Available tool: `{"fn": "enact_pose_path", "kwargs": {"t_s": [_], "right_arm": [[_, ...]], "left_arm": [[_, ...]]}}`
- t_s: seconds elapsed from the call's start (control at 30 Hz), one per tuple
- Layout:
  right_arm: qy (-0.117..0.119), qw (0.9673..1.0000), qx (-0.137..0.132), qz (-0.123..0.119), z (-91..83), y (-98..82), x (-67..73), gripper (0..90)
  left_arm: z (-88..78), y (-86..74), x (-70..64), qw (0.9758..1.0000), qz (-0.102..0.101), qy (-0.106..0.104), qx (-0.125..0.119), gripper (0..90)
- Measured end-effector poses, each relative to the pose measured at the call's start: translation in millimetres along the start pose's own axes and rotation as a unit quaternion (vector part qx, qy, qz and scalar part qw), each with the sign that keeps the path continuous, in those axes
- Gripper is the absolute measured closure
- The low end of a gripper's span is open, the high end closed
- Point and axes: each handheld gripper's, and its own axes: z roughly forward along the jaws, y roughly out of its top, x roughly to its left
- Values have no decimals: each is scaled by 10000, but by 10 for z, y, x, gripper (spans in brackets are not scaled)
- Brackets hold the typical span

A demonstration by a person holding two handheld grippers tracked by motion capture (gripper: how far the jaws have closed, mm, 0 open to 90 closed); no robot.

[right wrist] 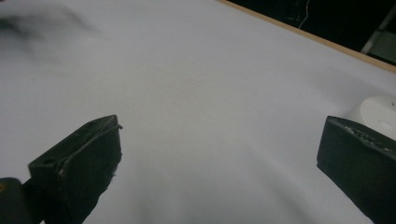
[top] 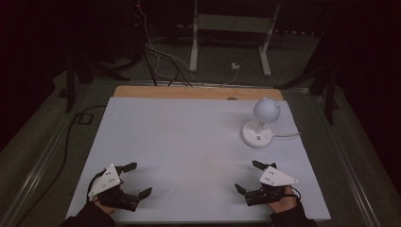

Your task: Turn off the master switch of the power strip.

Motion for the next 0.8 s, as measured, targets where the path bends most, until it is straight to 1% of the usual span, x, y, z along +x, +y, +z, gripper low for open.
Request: {"fn": "enact_pose_path", "kwargs": {"t_s": [0.07,0.13,0.23,0.33,0.4,0.47,0.5,0.53,0.57,0.6,0.63,0.7,0.8], "right_arm": [[-3,10000,36,-1,0,-3,1,0],[-6,10000,43,5,-2,-4,-4,0],[-25,10000,64,-14,-12,4,-12,0],[-26,10000,64,3,-18,14,-24,0],[-7,9999,116,82,-23,19,-40,0],[0,9997,217,73,-16,14,-49,0],[34,9996,273,89,-7,12,-50,0],[130,9990,394,159,13,15,-46,0],[170,9987,436,192,19,17,-41,0],[170,9987,436,192,19,17,-41,0],[218,9985,464,191,25,18,-32,0],[230,9984,517,88,34,39,0,0],[274,9982,517,125,36,53,16,0]], "left_arm": [[5,1,-2,10000,22,-20,26,4],[4,5,-7,10000,16,-42,-25,4],[1,5,-10,10000,67,-64,-38,4],[1,7,-10,9999,53,-105,-62,4],[0,7,-17,9999,92,-97,-53,4],[1,7,-16,9999,95,-104,-36,4],[3,8,-16,9999,86,-114,-49,4],[2,10,-16,9999,67,-131,-56,4],[2,10,-16,9999,61,-136,-61,4],[2,10,-18,9999,70,-136,-58,4],[3,9,-18,9999,87,-129,-59,4],[4,11,-14,9999,66,-139,-56,4],[2,12,-13,9999,61,-136,-63,4]]}}
